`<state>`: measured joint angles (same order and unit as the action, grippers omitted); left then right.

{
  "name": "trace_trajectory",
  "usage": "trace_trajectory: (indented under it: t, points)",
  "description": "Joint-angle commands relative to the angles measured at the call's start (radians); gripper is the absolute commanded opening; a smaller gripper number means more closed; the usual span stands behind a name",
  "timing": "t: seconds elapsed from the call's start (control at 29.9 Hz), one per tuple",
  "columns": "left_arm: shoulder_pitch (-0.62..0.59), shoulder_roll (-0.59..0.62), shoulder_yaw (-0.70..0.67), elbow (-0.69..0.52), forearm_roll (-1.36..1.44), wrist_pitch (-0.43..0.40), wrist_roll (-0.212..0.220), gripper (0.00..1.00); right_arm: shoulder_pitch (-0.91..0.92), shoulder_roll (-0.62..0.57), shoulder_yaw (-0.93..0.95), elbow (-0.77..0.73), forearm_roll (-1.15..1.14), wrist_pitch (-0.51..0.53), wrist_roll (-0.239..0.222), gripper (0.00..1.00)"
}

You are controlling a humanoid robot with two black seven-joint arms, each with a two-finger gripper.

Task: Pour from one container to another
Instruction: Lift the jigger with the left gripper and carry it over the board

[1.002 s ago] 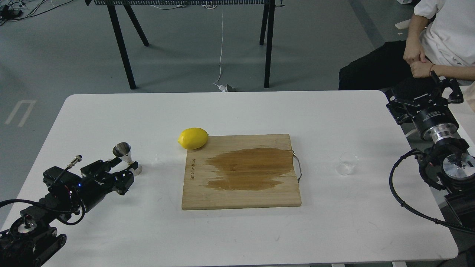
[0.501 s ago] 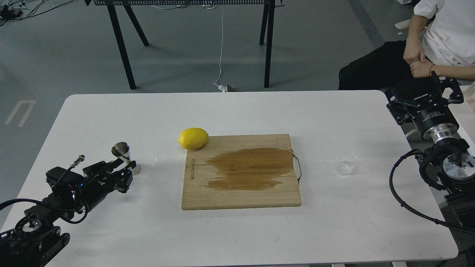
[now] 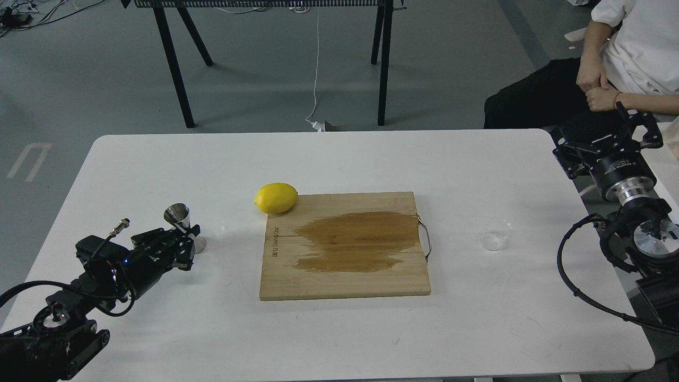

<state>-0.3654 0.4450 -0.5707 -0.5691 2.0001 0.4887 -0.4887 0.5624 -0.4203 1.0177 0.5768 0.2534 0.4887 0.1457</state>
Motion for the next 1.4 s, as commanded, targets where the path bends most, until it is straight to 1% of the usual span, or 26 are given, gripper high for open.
trace_trajectory:
  t: [0.0, 0.2, 0.33, 0.37, 0.43, 0.5, 0.63, 0.77, 0.84, 0.9, 0.94, 1.04, 1.1, 1.17, 1.27, 1.37]
  points:
    - [0.0, 0.001, 0.0, 0.002, 0.0, 0.0, 0.0, 0.07, -0.001, 0.0, -0.001, 0.0, 0.001, 0.0, 0.0, 1.0]
    - [0.0, 0.008, -0.003, -0.003, -0.006, 0.0, 0.0, 0.05, 0.002, 0.002, 0.001, 0.0, 0.001, 0.0, 0.0, 1.0]
    - [-0.039, 0.026, 0.0, -0.017, 0.003, 0.0, 0.0, 0.05, 0.002, 0.0, 0.001, 0.009, 0.001, 0.0, 0.0, 1.0]
    - [-0.046, 0.04, 0.003, -0.032, 0.011, 0.0, 0.0, 0.05, 0.002, 0.0, 0.002, 0.012, 0.001, 0.0, 0.002, 1.0]
    - [-0.062, 0.086, 0.009, -0.107, 0.052, 0.0, 0.0, 0.05, -0.001, -0.006, 0.01, 0.015, 0.003, 0.0, 0.002, 1.0]
    - [-0.105, 0.122, 0.009, -0.175, 0.081, 0.0, 0.0, 0.05, -0.002, -0.024, 0.016, 0.021, 0.003, 0.0, 0.003, 1.0]
    - [-0.22, 0.153, 0.009, -0.262, 0.083, 0.0, 0.0, 0.05, -0.038, -0.066, 0.022, 0.069, 0.009, 0.0, 0.005, 1.0]
    - [-0.323, 0.152, 0.011, -0.343, 0.085, 0.0, 0.0, 0.05, -0.1, -0.104, 0.061, 0.133, 0.009, 0.0, 0.005, 1.0]
    - [-0.369, 0.143, 0.014, -0.373, 0.086, -0.053, 0.0, 0.05, -0.148, -0.109, 0.097, 0.161, 0.01, 0.0, 0.005, 1.0]
    - [-0.395, 0.115, 0.043, -0.396, 0.088, -0.09, 0.0, 0.05, -0.191, -0.115, 0.13, 0.19, 0.009, 0.0, 0.005, 1.0]
    - [-0.414, 0.08, 0.067, -0.403, 0.094, -0.099, 0.0, 0.05, -0.211, -0.126, 0.142, 0.204, 0.009, 0.0, 0.005, 1.0]
    - [-0.447, -0.027, 0.159, -0.403, 0.153, -0.102, 0.0, 0.05, -0.242, -0.147, 0.159, 0.225, 0.01, 0.0, 0.005, 1.0]
    - [-0.448, -0.066, 0.202, -0.397, 0.182, -0.102, 0.0, 0.05, -0.249, -0.153, 0.165, 0.224, 0.01, 0.0, 0.005, 1.0]
    - [-0.437, -0.094, 0.218, -0.388, 0.182, -0.104, 0.0, 0.05, -0.251, -0.153, 0.167, 0.224, 0.009, 0.0, 0.005, 1.0]
    - [-0.426, -0.162, 0.232, -0.336, 0.182, -0.104, 0.0, 0.05, -0.251, -0.152, 0.166, 0.224, 0.009, 0.0, 0.005, 1.0]
    - [-0.425, -0.213, 0.3, -0.275, 0.182, -0.101, 0.0, 0.05, -0.251, -0.152, 0.167, 0.225, 0.009, 0.0, 0.005, 1.0]
